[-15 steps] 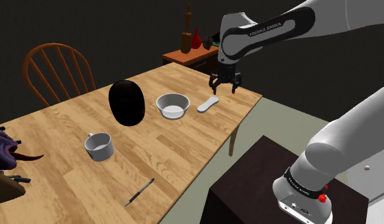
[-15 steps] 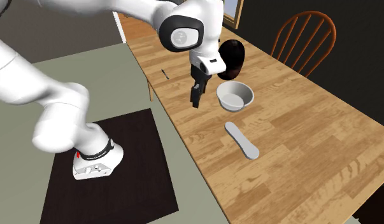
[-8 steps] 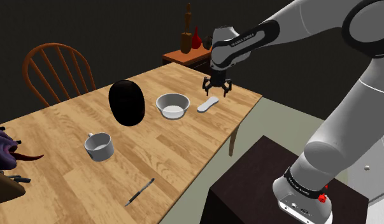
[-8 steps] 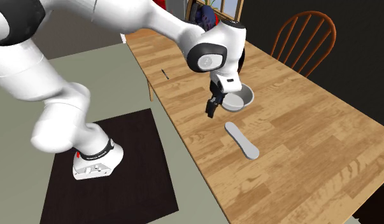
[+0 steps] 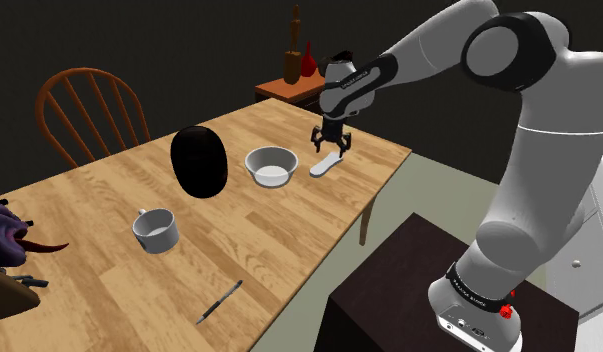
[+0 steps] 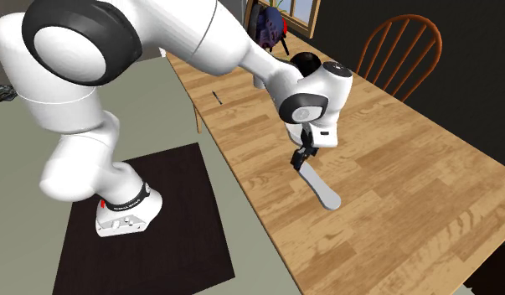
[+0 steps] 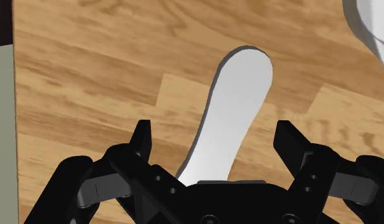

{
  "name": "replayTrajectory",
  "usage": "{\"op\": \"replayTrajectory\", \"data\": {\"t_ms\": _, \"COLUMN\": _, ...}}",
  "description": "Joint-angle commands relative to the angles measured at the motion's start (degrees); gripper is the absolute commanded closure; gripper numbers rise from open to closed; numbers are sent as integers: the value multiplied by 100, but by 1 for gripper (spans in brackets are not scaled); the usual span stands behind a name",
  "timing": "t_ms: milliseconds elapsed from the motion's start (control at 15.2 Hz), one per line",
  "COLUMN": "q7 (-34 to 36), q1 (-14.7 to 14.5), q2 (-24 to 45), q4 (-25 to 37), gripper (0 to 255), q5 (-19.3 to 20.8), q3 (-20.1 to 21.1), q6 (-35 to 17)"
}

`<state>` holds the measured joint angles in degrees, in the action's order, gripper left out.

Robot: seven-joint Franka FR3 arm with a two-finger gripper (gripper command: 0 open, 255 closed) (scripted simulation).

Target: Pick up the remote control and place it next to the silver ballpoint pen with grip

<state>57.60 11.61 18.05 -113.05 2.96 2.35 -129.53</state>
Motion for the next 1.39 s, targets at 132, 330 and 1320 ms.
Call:
{"op": "replayTrajectory", "data": {"t_ms": 132, "q7": 413, "q1": 88, "q2": 748, "q4": 650, "gripper": 0, "q5": -110, "q3": -163, "q6": -158}}
{"op": "replayTrajectory", "data": {"t_ms": 330, "q7": 612, "q1": 136, "q2": 1148, "q4": 1021, "gripper": 0, "q5": -185, "q3": -242, "q6": -217}}
{"op": "replayTrajectory", "data": {"t_ms": 1320, "q7": 614, "q1": 139, "q2": 1527, "q4": 978, "gripper": 0, "q5": -180, "q3": -246, "q6": -638}}
